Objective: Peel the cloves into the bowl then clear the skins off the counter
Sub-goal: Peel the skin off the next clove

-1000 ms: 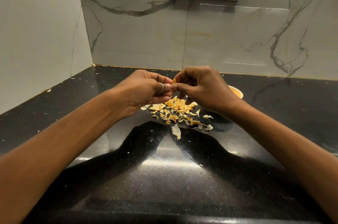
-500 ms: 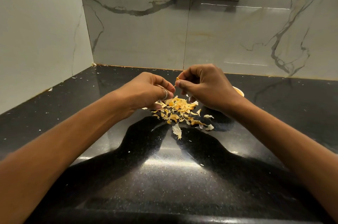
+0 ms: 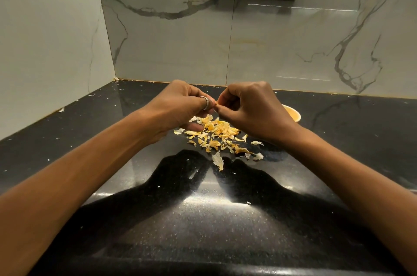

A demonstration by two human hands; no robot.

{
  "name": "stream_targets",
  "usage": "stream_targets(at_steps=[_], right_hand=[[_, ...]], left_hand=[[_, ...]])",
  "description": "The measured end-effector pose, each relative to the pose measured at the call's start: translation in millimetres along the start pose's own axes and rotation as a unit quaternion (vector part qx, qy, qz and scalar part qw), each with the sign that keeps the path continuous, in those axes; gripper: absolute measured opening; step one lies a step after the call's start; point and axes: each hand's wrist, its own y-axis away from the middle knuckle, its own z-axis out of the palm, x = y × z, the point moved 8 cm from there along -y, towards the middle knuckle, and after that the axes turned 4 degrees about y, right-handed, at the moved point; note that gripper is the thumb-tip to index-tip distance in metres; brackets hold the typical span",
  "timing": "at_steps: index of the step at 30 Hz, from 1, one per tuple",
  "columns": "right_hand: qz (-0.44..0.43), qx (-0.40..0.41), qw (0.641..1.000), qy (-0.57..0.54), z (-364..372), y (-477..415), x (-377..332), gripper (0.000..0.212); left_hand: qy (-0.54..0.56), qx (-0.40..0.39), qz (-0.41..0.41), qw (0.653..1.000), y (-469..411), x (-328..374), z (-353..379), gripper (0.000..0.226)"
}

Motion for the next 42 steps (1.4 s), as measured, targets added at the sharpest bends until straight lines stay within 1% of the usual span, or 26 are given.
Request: stream_targets(at_steps=[3,11,23,38,42], right_hand=[[-0.020,0.002,1.000,0.024,0,0,-4,0.011],[-0.035,0.008,0.998,0.050,-2,1,-11,0.008],[-0.050,0.005,0.997,0.055,7,4,-12,0.008],[-0.020,0.026,0.999,0.033,9,6,-9,0.009],[0.003,0.021,1.000,-0.001,11,6,-5,0.009]], left_hand=[[0.000,0.002,-0.010,1.000,0,-1,2,0.011],[0.021,-0.007,-0.025,0.999,1,-1,2,0.013],[0.044,0.006,-0.057,0.997,-1,-9,3,0.014],[0.069,0.014,-0.059,0.996,-3,-12,4,0.019],[0.064,0.007,-0.058,0.996,-3,-13,4,0.021]])
